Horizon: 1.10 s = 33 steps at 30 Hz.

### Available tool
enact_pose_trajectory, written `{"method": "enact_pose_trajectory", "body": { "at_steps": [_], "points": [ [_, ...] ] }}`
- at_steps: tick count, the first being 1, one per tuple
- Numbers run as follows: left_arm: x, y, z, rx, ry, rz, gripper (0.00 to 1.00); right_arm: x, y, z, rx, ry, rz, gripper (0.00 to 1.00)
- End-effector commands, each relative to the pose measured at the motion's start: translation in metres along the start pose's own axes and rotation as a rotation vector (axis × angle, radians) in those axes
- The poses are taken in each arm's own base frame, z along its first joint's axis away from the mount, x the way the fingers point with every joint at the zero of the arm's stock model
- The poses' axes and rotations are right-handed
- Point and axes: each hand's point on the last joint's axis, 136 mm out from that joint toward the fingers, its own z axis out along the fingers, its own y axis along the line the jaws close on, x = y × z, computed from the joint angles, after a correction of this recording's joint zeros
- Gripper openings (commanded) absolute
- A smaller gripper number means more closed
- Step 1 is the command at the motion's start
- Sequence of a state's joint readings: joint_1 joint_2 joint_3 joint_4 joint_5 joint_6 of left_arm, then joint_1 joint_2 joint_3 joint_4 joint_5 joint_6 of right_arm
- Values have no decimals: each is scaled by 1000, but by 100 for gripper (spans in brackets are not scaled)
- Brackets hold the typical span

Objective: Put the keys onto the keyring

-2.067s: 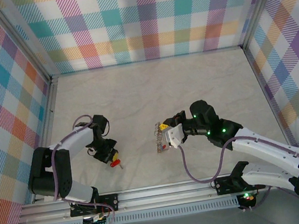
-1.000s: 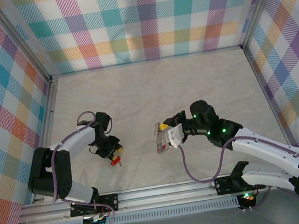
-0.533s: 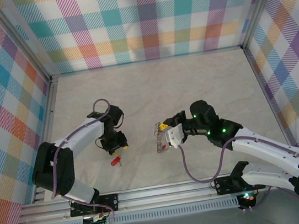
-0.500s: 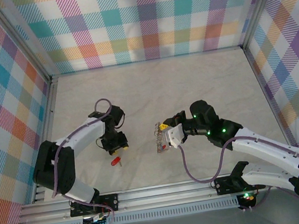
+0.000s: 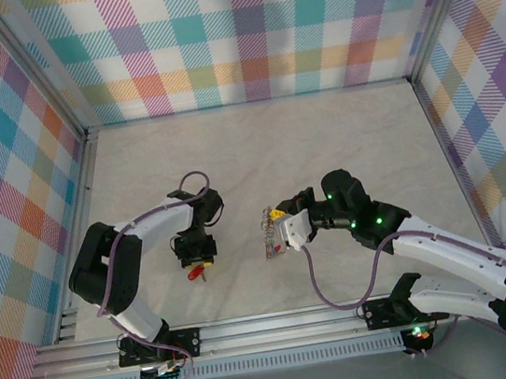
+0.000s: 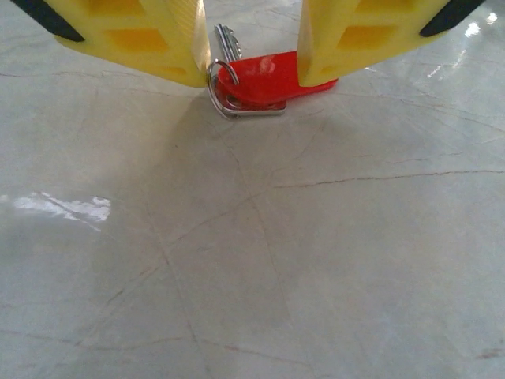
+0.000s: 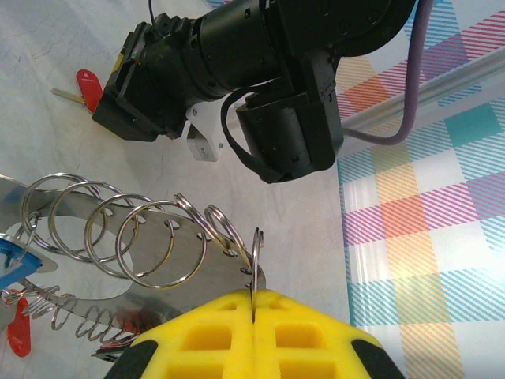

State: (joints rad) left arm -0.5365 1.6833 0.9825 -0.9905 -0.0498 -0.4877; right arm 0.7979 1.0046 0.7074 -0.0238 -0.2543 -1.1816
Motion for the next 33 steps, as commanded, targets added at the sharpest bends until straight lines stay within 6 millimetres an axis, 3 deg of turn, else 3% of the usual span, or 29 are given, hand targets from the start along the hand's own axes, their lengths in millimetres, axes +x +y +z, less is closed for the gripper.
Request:
{"method": "enact_pose_trajectory", "body": {
  "at_steps": [1,4,13,26,30,33],
  "points": [
    [6,2,7,-23,31,49,33,-16,-21,-8,54,-51,-2,0],
    [5,0,8,-16,34,56,32,-16,-21,-8,54,-49,-4,0],
    [1,2,5,-29,6,70,14,-16,-22,-7,52,-51,-3,0],
    [-5,0,-6,-6,-41,124,0,-17,-21,-7,48,-54,-1,0],
    [-17,-13,-31,94,-155,166,0,-19,-20,-7,35,-71,26,0],
    [-28,-28,-69,222,-315,214,0,-21,-24,-5,30,-77,74,0]
  ]
}}
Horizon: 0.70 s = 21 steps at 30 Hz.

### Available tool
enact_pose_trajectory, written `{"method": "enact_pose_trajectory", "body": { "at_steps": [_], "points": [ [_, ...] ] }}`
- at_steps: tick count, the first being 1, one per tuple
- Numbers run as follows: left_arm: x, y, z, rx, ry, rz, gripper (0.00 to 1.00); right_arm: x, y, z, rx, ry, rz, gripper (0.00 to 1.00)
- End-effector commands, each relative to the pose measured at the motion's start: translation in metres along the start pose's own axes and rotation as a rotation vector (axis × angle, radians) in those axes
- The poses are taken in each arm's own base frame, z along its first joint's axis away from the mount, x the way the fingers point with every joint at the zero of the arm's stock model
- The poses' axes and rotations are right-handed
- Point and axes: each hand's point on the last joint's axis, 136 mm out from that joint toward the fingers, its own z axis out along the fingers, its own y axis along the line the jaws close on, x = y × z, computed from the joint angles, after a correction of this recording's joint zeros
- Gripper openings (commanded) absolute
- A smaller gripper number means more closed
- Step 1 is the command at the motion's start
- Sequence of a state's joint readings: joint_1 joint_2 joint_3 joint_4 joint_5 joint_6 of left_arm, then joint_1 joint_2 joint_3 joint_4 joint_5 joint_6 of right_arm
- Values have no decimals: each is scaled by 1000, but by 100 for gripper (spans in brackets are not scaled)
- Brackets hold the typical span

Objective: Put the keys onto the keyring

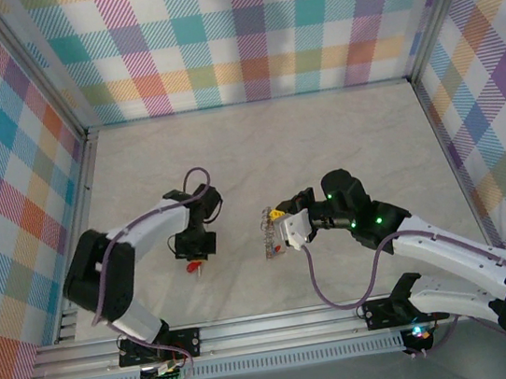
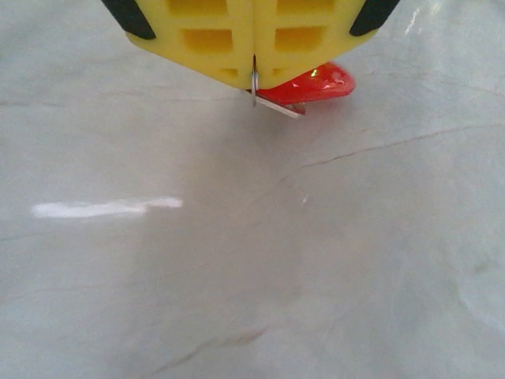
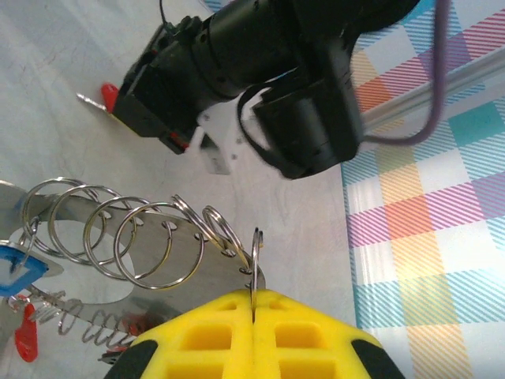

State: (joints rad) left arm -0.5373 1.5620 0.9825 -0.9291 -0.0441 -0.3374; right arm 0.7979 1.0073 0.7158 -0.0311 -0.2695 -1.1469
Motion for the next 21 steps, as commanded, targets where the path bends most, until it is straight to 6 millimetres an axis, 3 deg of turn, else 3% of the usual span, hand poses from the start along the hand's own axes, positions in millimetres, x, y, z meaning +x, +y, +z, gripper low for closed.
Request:
{"method": "enact_pose_trajectory", "body": {
  "at_steps": [1,5,10,14,16,21],
  "points": [
    [-28,-23,-49,154,-232,99,0,-19,-22,-4,33,-68,45,0],
    [-41,-52,-109,351,-495,297,0,-17,-20,-3,16,-83,105,0],
    [-31,-83,-172,557,-755,563,0,-13,-21,-3,14,-101,164,0],
    [-22,-96,-195,612,-826,739,0,-13,-21,-5,-10,-137,190,0],
    [-10,-106,-200,665,-832,870,0,-15,-17,-6,-33,-159,180,0],
    [-4,-118,-203,660,-881,1069,0,-25,-6,-11,-171,-213,176,0]
  ]
}}
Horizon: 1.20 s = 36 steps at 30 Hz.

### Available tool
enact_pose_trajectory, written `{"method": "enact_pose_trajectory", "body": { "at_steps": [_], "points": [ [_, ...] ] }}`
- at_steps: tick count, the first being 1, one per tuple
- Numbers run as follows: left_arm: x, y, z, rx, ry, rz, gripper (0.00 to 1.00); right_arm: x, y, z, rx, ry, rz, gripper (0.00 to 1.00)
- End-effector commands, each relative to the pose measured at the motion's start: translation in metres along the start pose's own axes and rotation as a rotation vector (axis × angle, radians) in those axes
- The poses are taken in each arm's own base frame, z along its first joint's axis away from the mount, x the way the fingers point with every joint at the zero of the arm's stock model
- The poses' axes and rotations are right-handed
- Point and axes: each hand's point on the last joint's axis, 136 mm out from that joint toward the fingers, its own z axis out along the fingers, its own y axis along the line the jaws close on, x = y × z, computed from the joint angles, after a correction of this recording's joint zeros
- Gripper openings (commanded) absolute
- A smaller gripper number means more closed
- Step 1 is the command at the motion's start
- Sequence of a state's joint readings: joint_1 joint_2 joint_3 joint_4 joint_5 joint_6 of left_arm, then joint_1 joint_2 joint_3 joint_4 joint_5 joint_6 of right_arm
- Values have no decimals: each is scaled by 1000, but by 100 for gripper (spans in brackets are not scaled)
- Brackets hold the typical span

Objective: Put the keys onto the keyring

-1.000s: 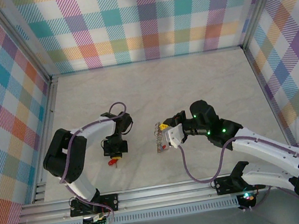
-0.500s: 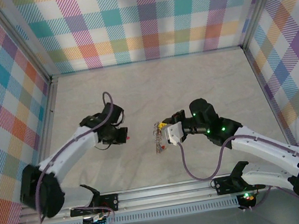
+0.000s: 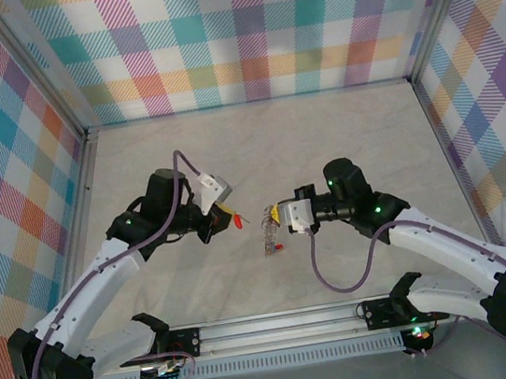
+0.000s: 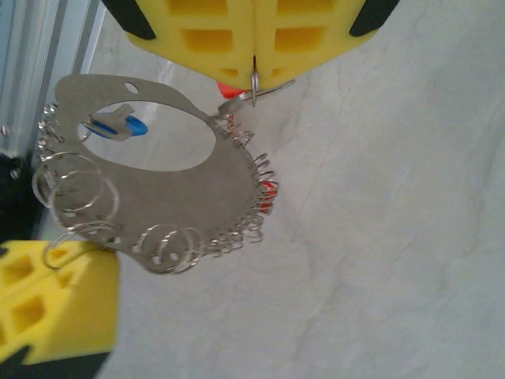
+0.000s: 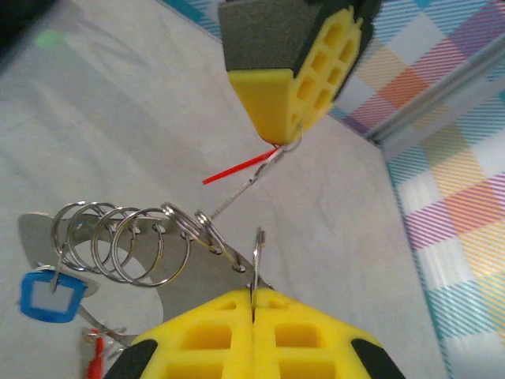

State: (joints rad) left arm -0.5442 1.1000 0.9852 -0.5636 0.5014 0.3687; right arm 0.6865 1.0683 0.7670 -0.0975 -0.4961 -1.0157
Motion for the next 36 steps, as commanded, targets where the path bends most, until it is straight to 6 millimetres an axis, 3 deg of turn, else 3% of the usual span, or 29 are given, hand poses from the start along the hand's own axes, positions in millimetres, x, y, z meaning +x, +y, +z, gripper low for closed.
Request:
{"method": "enact_pose_trajectory", "body": {
  "at_steps": [1,6,14,36],
  "points": [
    [-20,-22,-2,104,-76,256,0,-32,2,-7,-103,-122,-29,0],
    [-25,-42,-2,201,-158,454,0,-38,7,-2,-184,-161,7,0],
    [-30,-53,1,233,-199,560,0,-36,8,5,-231,-170,37,0],
    [-24,-60,25,196,-146,755,0,-36,9,10,-262,-189,111,0]
  ]
}}
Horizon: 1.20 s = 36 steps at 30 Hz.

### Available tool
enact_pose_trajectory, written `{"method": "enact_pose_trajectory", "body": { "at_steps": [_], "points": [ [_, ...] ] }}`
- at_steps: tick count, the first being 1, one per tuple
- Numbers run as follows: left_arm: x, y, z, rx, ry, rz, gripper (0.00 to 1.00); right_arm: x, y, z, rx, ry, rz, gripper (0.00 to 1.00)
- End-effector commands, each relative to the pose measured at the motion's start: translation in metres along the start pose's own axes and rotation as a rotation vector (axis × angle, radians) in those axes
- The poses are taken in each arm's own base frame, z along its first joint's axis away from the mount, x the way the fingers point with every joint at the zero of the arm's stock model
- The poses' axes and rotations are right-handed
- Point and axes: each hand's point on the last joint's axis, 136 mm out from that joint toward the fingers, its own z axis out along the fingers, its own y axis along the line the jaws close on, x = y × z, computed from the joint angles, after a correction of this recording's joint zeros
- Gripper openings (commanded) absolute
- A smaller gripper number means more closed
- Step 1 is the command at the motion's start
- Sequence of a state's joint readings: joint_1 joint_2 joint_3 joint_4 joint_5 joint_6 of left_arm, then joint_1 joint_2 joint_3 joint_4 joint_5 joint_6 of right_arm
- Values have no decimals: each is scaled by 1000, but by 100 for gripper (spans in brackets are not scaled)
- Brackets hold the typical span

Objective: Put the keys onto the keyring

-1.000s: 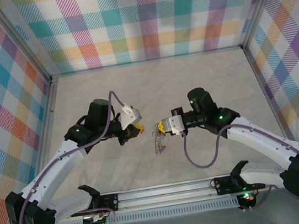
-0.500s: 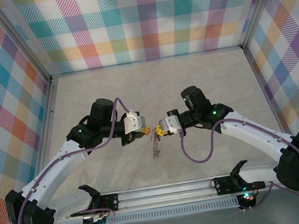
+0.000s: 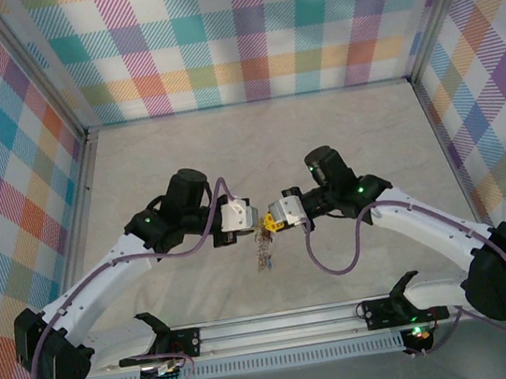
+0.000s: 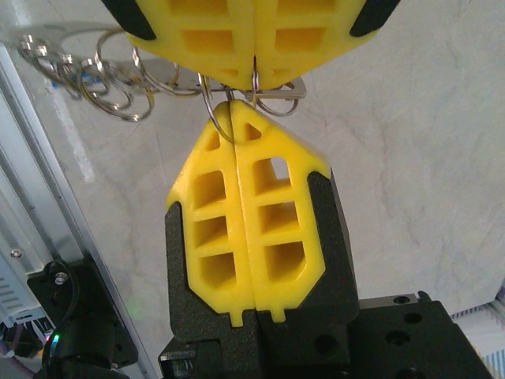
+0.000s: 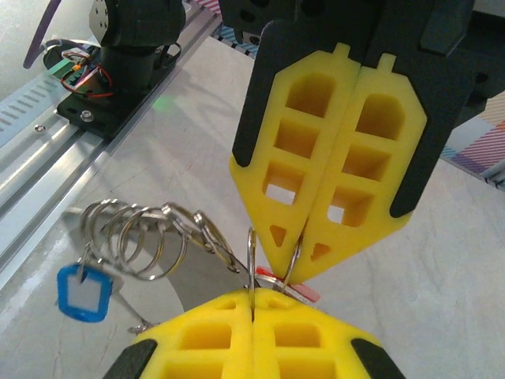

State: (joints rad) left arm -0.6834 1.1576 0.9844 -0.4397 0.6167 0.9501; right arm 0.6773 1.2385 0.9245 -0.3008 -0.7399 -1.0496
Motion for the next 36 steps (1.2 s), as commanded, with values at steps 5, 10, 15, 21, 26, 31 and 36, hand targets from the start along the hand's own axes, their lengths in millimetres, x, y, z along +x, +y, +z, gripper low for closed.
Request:
{"method": "enact_pose_trajectory", "body": {
  "at_steps": [5,10,15,21,26,31,36],
  "points": [
    [-9,-5,-2,-32,-54,135,0,-22,-13,-8,-3,-102,48,0],
    [-8,-18,-7,35,-35,178,0,-24,-20,-14,11,-126,79,0],
    [-11,-17,-11,5,-49,199,0,-22,-21,-15,4,-135,115,0],
    [-17,-11,-16,-39,-57,233,0,-26,-17,-15,-32,-160,140,0],
    [-17,-11,-14,-24,-50,247,0,-30,-14,-15,-66,-187,149,0],
    [-19,-10,-13,-17,-58,253,0,-31,-13,-15,-90,-188,166,0],
    [-23,-8,-14,-29,-76,239,0,-31,-10,-13,-124,-201,188,0]
  ]
}}
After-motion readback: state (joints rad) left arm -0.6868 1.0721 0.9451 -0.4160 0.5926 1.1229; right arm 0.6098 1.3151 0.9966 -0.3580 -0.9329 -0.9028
